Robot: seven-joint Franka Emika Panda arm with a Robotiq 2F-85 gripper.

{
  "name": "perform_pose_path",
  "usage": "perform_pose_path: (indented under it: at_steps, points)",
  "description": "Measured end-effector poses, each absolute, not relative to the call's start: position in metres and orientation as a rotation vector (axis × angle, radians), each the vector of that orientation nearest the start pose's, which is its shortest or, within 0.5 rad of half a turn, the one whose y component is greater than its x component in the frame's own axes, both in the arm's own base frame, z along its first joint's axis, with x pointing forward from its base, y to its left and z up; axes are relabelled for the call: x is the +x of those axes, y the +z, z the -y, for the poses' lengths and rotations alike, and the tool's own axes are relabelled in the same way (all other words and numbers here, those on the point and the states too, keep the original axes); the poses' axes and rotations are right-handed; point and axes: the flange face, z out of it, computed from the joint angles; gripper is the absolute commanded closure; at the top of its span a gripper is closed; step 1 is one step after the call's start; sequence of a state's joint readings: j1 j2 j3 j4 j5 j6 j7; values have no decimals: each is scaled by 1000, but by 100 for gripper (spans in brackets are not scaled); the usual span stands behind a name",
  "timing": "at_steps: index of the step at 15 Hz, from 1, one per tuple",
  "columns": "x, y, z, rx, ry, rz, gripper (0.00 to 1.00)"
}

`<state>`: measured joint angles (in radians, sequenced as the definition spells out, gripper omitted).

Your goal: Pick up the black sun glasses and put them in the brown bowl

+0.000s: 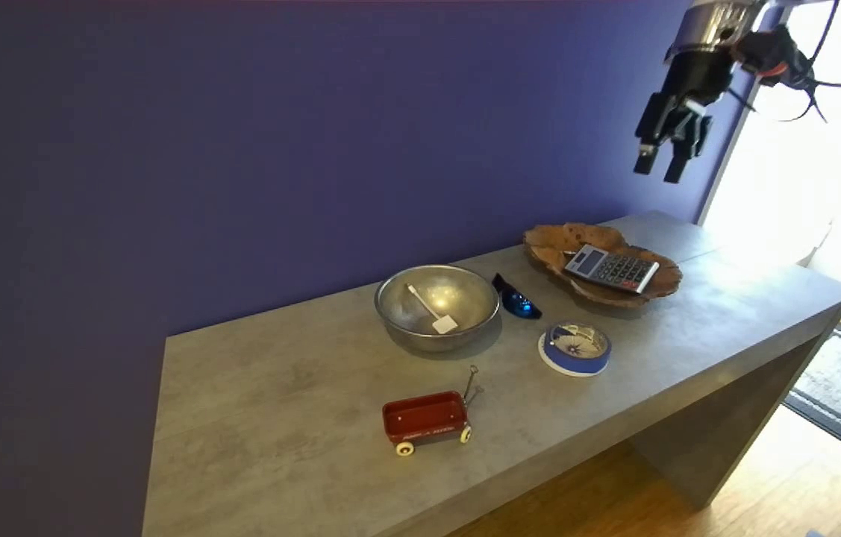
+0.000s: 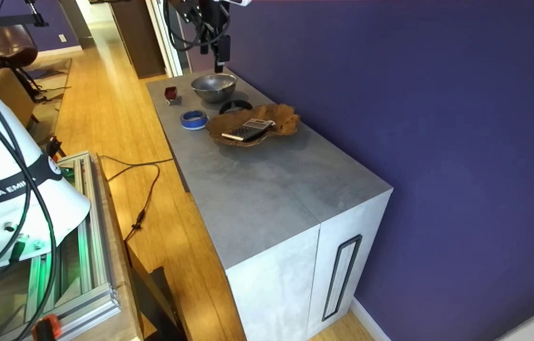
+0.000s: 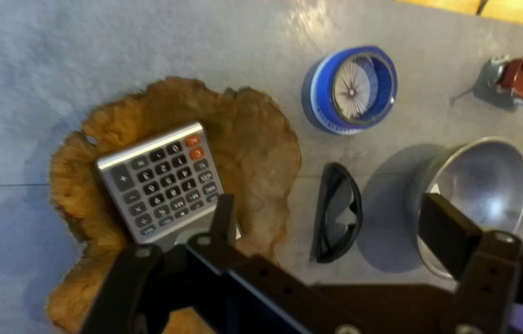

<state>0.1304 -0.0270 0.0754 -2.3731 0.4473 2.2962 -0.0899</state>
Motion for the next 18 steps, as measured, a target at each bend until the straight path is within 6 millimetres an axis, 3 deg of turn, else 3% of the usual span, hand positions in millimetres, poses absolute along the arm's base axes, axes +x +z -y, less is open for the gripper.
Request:
perform_pose_path:
  at_steps: [3,6,12,18]
  points:
    - [493,303,-147,-2771,-107,-117,0]
    - [488,273,-183,-2790,-166,-97,0]
    - [489,262,-189,-2786,-152,-87,0]
    - [499,209,-242,-2709,-46,22,0]
